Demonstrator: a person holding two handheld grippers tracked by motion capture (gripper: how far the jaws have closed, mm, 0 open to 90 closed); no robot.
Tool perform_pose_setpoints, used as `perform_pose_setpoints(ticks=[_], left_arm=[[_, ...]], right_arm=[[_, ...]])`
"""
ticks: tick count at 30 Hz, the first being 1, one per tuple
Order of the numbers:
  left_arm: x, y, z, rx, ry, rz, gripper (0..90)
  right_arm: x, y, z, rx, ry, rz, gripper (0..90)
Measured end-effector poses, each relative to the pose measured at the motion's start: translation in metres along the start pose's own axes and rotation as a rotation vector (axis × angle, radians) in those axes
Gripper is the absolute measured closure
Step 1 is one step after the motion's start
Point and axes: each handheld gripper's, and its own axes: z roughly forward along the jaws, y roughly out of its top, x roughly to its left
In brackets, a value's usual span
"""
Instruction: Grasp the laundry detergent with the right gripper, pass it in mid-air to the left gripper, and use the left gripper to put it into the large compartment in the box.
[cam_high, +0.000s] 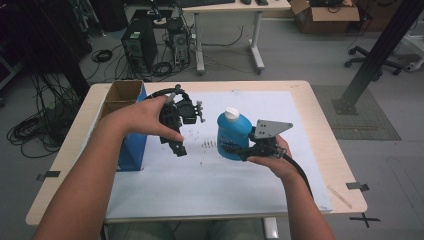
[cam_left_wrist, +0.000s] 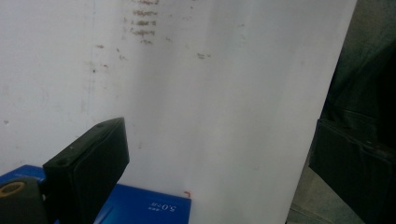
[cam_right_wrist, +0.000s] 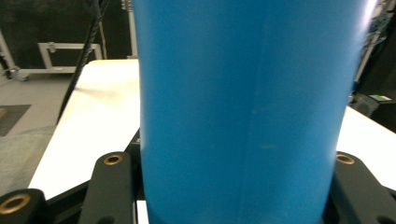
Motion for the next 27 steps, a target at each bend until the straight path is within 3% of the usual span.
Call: perform_pose_setpoints(ticks=[18, 27], left_arm=[[-0.004, 0.001, -0.004, -0.001, -0.013, 0.036, 5.0], [-0.006, 0.002, -0.006, -0.011, -0.011, 0.049, 4.9]], right_arm=[[0.010, -0.013, 0.023, 0.006, 0.107, -0.024, 44.9], [0.014, -0.018, 0.035, 0.015, 0.185, -0.015, 44.9]])
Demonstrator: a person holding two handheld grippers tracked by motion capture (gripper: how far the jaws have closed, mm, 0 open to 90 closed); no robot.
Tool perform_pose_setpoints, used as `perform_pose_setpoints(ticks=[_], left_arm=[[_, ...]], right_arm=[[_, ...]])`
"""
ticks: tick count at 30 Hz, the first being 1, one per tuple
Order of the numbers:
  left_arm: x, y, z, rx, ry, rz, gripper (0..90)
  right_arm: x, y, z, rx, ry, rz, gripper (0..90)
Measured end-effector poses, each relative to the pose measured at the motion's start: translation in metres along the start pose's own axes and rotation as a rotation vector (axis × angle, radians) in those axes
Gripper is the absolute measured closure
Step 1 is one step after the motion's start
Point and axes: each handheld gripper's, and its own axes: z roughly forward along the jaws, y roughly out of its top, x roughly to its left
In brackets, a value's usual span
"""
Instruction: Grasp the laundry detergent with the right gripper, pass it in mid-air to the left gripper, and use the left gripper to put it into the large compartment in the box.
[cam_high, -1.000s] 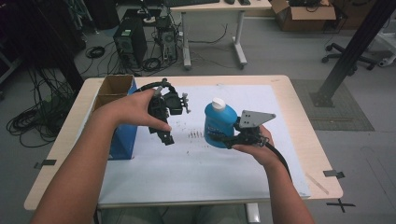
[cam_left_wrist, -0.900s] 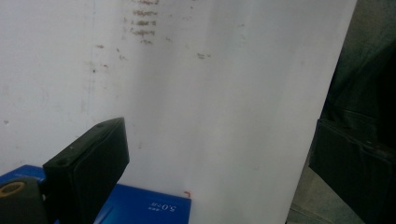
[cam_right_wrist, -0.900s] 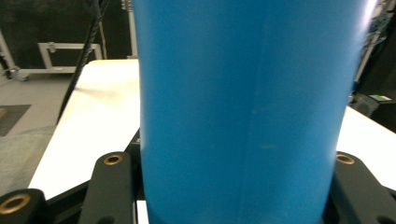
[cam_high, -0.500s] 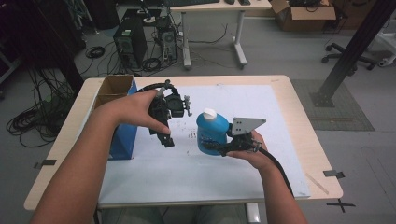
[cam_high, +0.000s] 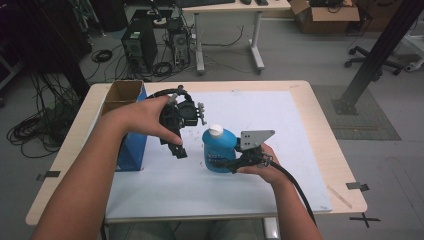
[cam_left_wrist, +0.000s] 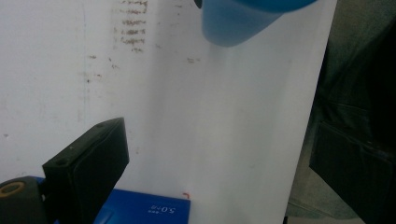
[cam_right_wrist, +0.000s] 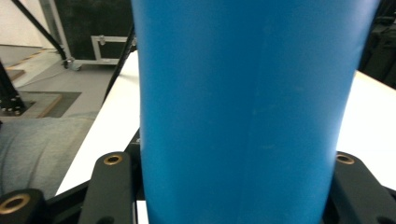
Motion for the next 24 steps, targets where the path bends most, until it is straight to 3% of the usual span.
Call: perform_pose_setpoints(ticks=[9, 24], left_arm=[[0.000, 0.003, 0.002, 0.014, -0.009, 0.008, 4.9], [-0.001, 0.014, 0.002, 0.039, -0.008, 0.021, 4.9]], right_arm=[[-0.003, -0.007, 0.010, 0.008, 0.060, 0.013, 44.9], [-0.010, -0.006, 0.024, -0.021, 0.090, 0.012, 44.8]])
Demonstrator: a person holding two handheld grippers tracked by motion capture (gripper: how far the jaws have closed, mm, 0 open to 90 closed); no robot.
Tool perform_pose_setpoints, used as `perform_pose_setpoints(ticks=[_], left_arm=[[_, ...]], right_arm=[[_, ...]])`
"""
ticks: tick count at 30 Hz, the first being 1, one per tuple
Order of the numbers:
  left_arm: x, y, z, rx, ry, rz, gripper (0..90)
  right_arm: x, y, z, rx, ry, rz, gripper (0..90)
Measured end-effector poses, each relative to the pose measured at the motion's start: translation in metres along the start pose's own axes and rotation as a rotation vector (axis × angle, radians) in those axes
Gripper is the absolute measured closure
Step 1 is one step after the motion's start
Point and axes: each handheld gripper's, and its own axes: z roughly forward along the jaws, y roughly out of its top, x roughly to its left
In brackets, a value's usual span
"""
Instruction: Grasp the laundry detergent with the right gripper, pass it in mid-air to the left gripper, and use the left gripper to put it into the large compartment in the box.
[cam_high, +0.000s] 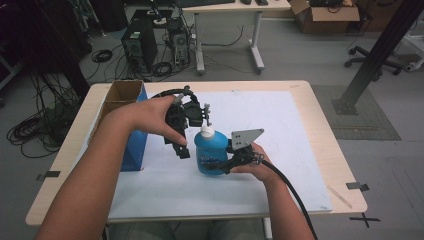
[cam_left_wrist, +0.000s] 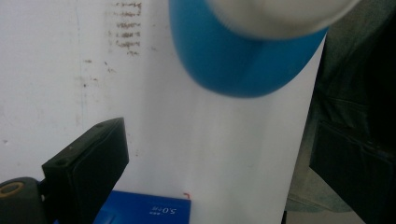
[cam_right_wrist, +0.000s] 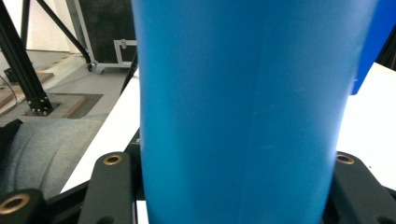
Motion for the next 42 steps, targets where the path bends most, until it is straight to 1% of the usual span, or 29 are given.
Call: perform_pose_setpoints(ticks=[4, 12, 19, 21, 26, 30, 31, 33, 38, 39, 42], left_arm=[[-0.001, 0.005, -0.001, 0.005, 0.002, 0.009, 4.9], [-0.003, 0.008, -0.001, 0.011, 0.005, 0.010, 4.7], [-0.005, 0.013, 0.000, 0.017, 0.009, 0.023, 4.8], [-0.005, 0.015, 0.000, 0.018, 0.018, 0.020, 4.8], [-0.005, 0.016, 0.000, 0.021, 0.015, 0.027, 4.7], [-0.005, 0.017, 0.000, 0.024, 0.023, 0.023, 4.7], [-0.005, 0.018, -0.001, 0.038, 0.022, 0.025, 4.8], [-0.005, 0.018, 0.000, 0.030, 0.024, 0.022, 4.7], [-0.005, 0.021, 0.000, 0.033, 0.028, 0.023, 4.8], [-0.005, 0.021, 0.001, 0.033, 0.042, 0.019, 4.8], [-0.005, 0.022, 0.001, 0.036, 0.049, 0.012, 4.8]], right_arm=[[-0.001, 0.002, 0.003, -0.006, 0.001, -0.003, 44.8], [-0.001, 0.005, 0.009, -0.005, 0.014, -0.008, 44.8], [0.000, 0.009, 0.015, -0.011, 0.021, -0.011, 44.8], [-0.001, 0.010, 0.016, -0.011, 0.024, -0.014, 44.7], [-0.001, 0.012, 0.019, -0.010, 0.031, -0.015, 44.7], [0.000, 0.012, 0.023, -0.011, 0.039, -0.019, 44.7], [0.000, 0.012, 0.024, -0.010, 0.042, -0.020, 44.7], [0.000, 0.012, 0.025, -0.009, 0.039, -0.021, 44.7], [0.001, 0.015, 0.030, -0.009, 0.050, -0.025, 44.7], [0.001, 0.015, 0.031, -0.011, 0.054, -0.026, 44.7], [0.001, 0.017, 0.034, -0.008, 0.056, -0.029, 44.7]])
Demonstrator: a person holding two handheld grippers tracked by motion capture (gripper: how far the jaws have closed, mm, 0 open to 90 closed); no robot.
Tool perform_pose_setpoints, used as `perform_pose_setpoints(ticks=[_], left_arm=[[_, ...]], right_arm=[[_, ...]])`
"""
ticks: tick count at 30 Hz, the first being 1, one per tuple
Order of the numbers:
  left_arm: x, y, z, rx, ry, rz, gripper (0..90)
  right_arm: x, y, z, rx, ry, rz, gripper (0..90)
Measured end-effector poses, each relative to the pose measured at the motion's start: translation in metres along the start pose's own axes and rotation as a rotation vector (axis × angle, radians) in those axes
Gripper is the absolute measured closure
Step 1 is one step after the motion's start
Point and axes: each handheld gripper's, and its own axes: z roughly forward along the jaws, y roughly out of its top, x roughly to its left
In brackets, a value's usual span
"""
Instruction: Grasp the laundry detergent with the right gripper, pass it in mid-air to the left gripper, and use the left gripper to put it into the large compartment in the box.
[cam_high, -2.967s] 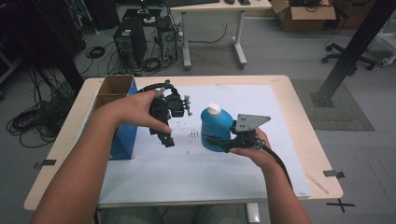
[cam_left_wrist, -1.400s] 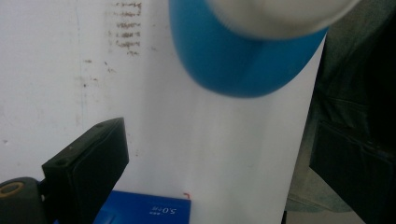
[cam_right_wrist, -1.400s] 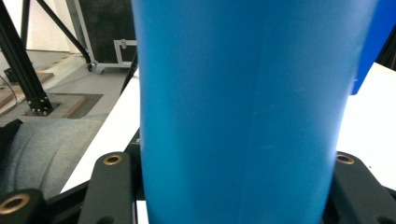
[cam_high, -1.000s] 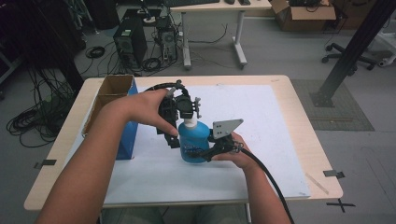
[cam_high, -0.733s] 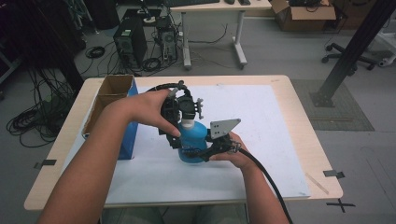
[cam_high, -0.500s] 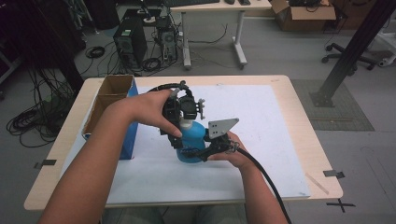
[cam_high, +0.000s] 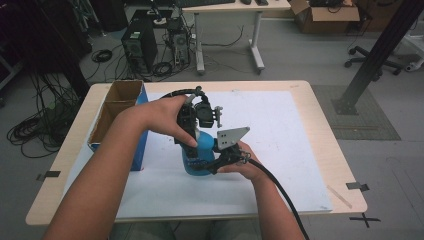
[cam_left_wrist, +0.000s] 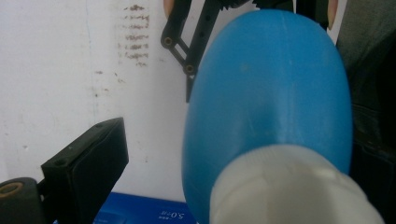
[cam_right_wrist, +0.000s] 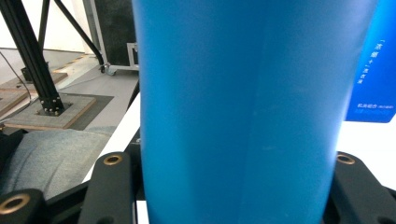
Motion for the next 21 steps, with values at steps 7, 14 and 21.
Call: perform_pose_setpoints(ticks=[7, 14, 21], left_arm=[[-0.0008, 0.0012, 0.0008, 0.006, 0.005, -0.002, 4.7], [-0.0015, 0.0011, 0.0015, -0.002, 0.019, 0.009, 5.6], [-0.0037, 0.0010, 0.0003, -0.001, 0.032, 0.017, 9.5]], right_arm=[[0.0006, 0.0006, 0.0032, 0.000, 0.003, -0.001, 44.7], [0.0017, 0.0019, 0.0037, 0.002, -0.001, -0.007, 44.6], [0.0020, 0.0026, 0.0039, 0.004, -0.004, -0.009, 44.6]])
